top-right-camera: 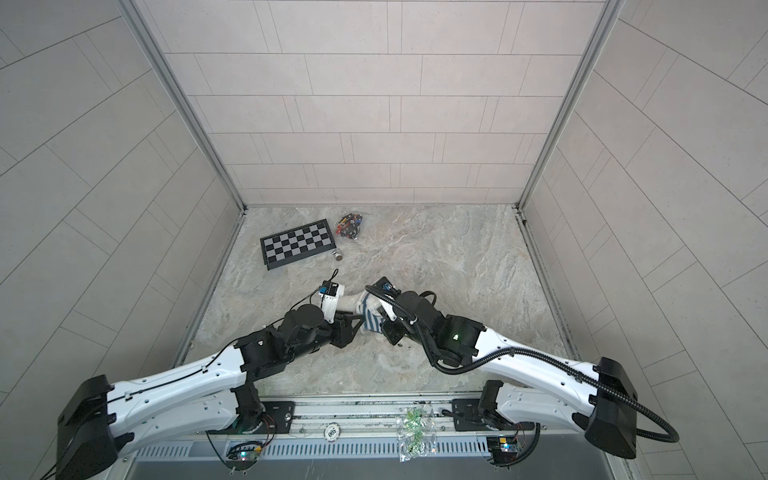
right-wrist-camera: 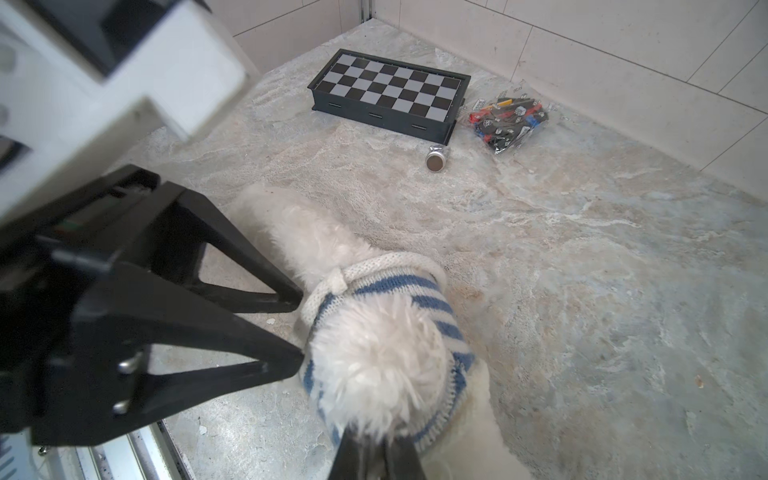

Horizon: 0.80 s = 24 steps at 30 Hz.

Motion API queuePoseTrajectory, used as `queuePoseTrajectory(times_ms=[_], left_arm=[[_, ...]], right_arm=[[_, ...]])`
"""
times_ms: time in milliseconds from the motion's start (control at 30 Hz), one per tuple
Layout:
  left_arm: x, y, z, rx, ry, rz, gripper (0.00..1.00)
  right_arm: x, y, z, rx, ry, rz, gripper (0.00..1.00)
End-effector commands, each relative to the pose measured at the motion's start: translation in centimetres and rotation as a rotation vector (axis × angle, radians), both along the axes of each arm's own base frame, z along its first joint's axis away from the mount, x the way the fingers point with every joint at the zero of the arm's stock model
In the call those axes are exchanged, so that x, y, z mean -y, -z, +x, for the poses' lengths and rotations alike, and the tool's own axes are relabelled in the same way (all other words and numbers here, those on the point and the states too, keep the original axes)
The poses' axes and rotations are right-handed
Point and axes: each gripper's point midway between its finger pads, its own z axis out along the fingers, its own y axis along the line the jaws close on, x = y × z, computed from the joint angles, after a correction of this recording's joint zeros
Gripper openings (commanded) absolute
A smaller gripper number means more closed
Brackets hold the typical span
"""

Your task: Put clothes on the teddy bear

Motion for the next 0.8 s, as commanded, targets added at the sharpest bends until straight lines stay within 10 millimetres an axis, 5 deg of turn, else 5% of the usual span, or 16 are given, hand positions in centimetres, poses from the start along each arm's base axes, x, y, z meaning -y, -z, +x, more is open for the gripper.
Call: queuePoseTrajectory(times_ms=[0, 167, 367, 533, 767], left_arm=[[0.1, -2.2, 1.9, 0.077, -0.071, -0.002, 0.45], [-0.2, -2.0, 2.5, 0.086, -0.097, 0.024, 0.22], [-2.8, -1.6, 2.8, 0.075, -0.169, -0.020, 0.01], [-4.7, -1.3, 2.5, 0.075, -0.189, -0.013, 0.00], [-4.3, -1.0, 1.6, 0.055, -0.118, 0.014, 0.00]], right_arm=[[-0.7, -2.6, -0.1, 0.020, -0.015, 0.092, 0.00], [-1.1, -2.8, -1.0, 0.022, -0.073, 0.120, 0.00], [-0.4, -3.0, -1.3, 0.038, -0.086, 0.076, 0.00], [0.8, -2.9, -1.2, 0.033, -0.074, -0.010, 0.00], [1.8, -1.7, 0.0, -0.037, -0.022, -0.003, 0.00]])
